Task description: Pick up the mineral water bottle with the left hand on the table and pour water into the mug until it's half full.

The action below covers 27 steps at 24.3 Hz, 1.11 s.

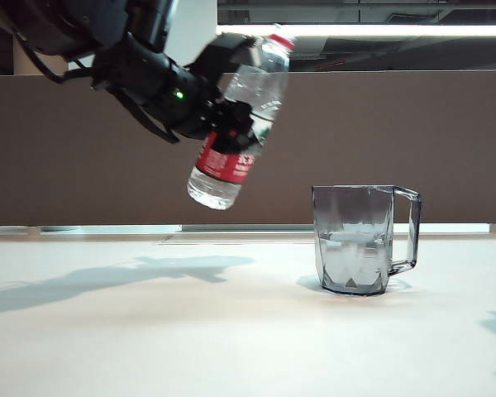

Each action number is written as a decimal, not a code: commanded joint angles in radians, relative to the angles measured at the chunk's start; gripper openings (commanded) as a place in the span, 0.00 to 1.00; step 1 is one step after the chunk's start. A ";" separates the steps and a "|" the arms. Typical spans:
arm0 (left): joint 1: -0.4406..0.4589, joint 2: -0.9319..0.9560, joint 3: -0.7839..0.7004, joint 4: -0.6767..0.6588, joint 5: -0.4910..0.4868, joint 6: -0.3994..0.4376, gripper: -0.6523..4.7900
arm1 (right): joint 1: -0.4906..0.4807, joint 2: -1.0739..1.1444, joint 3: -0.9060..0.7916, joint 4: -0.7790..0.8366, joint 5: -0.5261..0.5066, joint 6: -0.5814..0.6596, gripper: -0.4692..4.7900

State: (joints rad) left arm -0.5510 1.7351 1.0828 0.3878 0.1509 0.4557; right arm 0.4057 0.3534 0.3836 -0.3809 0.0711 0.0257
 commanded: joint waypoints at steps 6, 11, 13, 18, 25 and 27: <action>0.026 -0.056 -0.029 0.066 0.078 -0.075 0.54 | 0.000 -0.002 0.006 0.018 -0.002 -0.001 0.08; 0.037 -0.087 -0.111 0.121 0.082 -0.133 0.53 | 0.000 -0.002 0.006 0.018 -0.002 -0.004 0.08; 0.048 -0.097 -0.138 0.153 0.090 -0.162 0.53 | 0.000 -0.002 0.006 0.018 -0.002 -0.004 0.08; 0.091 -0.130 -0.204 0.240 0.117 -0.275 0.53 | 0.000 -0.002 0.006 0.018 -0.002 -0.004 0.08; 0.160 -0.190 -0.343 0.384 0.129 -0.391 0.53 | 0.000 -0.002 0.006 0.018 -0.002 -0.004 0.08; 0.172 -0.209 -0.375 0.385 0.135 -0.394 0.52 | 0.000 -0.002 0.006 0.018 -0.002 -0.004 0.08</action>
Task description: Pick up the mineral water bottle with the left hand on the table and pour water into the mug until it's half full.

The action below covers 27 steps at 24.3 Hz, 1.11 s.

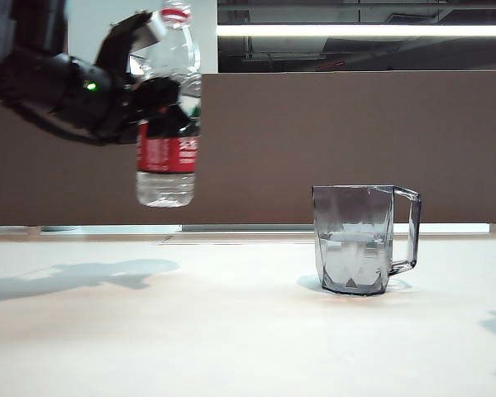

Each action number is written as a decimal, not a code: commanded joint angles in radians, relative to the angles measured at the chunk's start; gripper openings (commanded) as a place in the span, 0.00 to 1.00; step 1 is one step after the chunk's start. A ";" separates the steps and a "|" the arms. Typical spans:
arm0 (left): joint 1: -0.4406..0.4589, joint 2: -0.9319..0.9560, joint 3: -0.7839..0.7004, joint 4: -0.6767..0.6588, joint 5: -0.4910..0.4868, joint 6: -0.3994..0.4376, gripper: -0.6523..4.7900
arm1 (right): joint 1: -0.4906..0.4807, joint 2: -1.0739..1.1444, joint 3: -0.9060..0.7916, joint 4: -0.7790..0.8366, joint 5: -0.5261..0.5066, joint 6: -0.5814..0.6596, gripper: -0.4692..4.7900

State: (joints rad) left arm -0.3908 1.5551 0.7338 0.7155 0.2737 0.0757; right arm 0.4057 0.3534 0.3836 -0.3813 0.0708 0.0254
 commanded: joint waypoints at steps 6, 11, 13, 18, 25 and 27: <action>0.028 -0.072 -0.137 0.150 0.018 -0.046 0.51 | 0.000 -0.002 0.006 0.018 -0.002 -0.003 0.08; 0.028 -0.077 -0.250 0.252 0.010 -0.096 0.50 | 0.000 -0.002 0.006 0.018 -0.002 -0.004 0.08; 0.034 -0.077 -0.281 0.291 -0.004 -0.117 0.51 | 0.000 -0.002 0.006 0.018 -0.002 -0.004 0.08; 0.034 -0.076 -0.370 0.359 -0.031 -0.109 0.51 | 0.000 -0.002 0.006 0.018 -0.002 -0.003 0.08; 0.034 -0.074 -0.388 0.372 -0.079 -0.100 0.51 | 0.000 -0.002 0.006 0.018 -0.002 -0.003 0.08; 0.034 -0.068 -0.388 0.370 -0.079 -0.083 0.50 | 0.000 -0.002 0.006 0.018 -0.002 -0.003 0.08</action>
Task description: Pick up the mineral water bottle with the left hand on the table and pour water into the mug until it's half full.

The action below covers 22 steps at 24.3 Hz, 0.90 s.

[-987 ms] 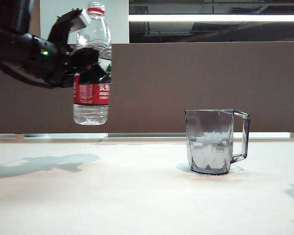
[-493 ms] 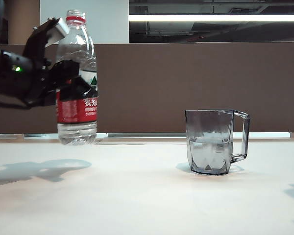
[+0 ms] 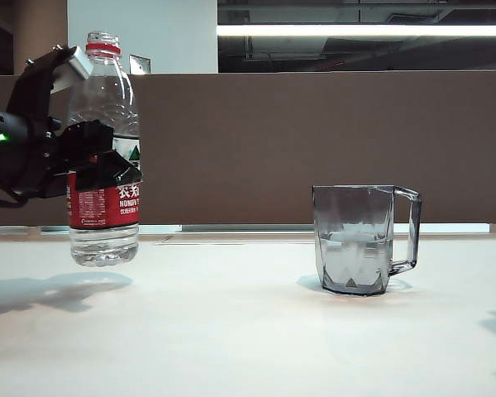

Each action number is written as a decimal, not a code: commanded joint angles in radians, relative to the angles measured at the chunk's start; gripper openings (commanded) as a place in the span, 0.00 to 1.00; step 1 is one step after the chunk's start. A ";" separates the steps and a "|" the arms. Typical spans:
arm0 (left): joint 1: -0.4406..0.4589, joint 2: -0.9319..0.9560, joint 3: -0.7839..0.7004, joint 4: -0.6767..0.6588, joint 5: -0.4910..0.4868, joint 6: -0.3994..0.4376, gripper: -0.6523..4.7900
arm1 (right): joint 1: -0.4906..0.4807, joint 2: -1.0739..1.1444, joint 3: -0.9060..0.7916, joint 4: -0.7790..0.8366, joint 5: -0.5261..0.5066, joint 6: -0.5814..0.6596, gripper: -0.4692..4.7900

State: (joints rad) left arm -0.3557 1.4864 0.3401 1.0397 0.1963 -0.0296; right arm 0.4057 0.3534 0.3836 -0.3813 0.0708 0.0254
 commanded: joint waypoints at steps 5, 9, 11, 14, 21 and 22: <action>-0.001 0.056 0.006 0.062 -0.028 0.034 0.50 | 0.000 -0.002 0.006 0.018 -0.002 -0.003 0.08; -0.001 0.100 0.007 0.078 -0.079 0.033 0.50 | 0.000 -0.002 0.006 0.018 -0.003 -0.003 0.08; -0.001 0.101 0.007 0.077 -0.084 0.032 0.50 | 0.000 -0.002 0.006 0.018 -0.003 -0.003 0.08; -0.001 0.101 0.006 0.076 -0.088 0.025 0.50 | 0.000 -0.002 0.006 0.018 -0.003 -0.003 0.08; -0.002 0.101 0.006 0.077 -0.080 0.018 0.52 | 0.000 -0.002 0.006 0.018 -0.006 -0.003 0.08; -0.002 0.101 0.006 0.076 -0.080 0.018 0.52 | 0.000 -0.002 0.006 0.018 -0.006 -0.003 0.08</action>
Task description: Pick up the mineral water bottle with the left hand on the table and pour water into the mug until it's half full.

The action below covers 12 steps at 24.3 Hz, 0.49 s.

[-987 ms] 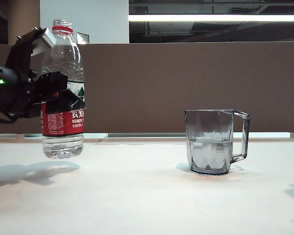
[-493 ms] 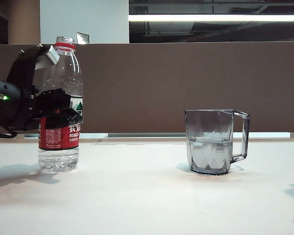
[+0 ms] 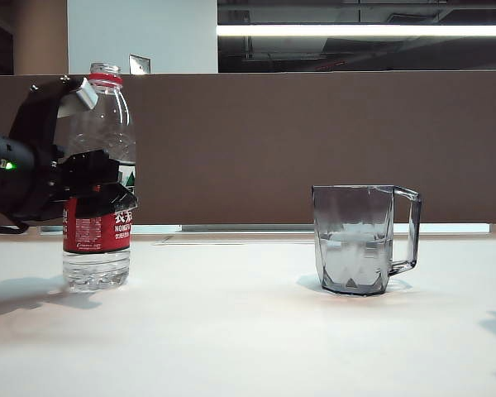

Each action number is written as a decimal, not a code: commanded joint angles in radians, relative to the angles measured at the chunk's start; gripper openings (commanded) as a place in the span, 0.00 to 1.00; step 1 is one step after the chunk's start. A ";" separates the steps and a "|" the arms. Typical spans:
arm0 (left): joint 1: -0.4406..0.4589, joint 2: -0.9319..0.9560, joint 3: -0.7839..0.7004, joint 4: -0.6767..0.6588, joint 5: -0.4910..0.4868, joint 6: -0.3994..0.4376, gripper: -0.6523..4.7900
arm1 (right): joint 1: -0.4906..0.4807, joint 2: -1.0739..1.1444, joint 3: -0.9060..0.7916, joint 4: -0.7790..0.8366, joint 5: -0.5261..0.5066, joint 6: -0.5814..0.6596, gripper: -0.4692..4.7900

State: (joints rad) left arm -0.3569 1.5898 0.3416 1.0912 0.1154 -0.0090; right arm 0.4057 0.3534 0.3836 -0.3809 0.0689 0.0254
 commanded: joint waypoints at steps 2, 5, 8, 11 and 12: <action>0.000 -0.003 0.005 0.025 0.001 -0.002 0.60 | 0.000 -0.002 0.006 0.018 -0.004 -0.003 0.08; 0.000 -0.003 0.005 0.026 0.002 -0.002 0.81 | 0.000 -0.002 0.006 0.018 -0.004 -0.003 0.08; 0.000 -0.010 0.005 0.026 0.005 -0.002 0.81 | 0.000 -0.002 0.006 0.018 -0.004 -0.003 0.08; 0.000 -0.026 0.005 0.024 0.052 0.001 0.88 | 0.000 -0.002 0.006 0.018 -0.004 -0.003 0.08; 0.000 -0.039 0.005 0.023 0.063 0.001 0.96 | 0.000 -0.002 0.006 0.018 -0.004 -0.003 0.08</action>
State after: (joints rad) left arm -0.3561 1.5654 0.3416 1.0996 0.1570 -0.0124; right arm 0.4057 0.3534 0.3836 -0.3809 0.0685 0.0254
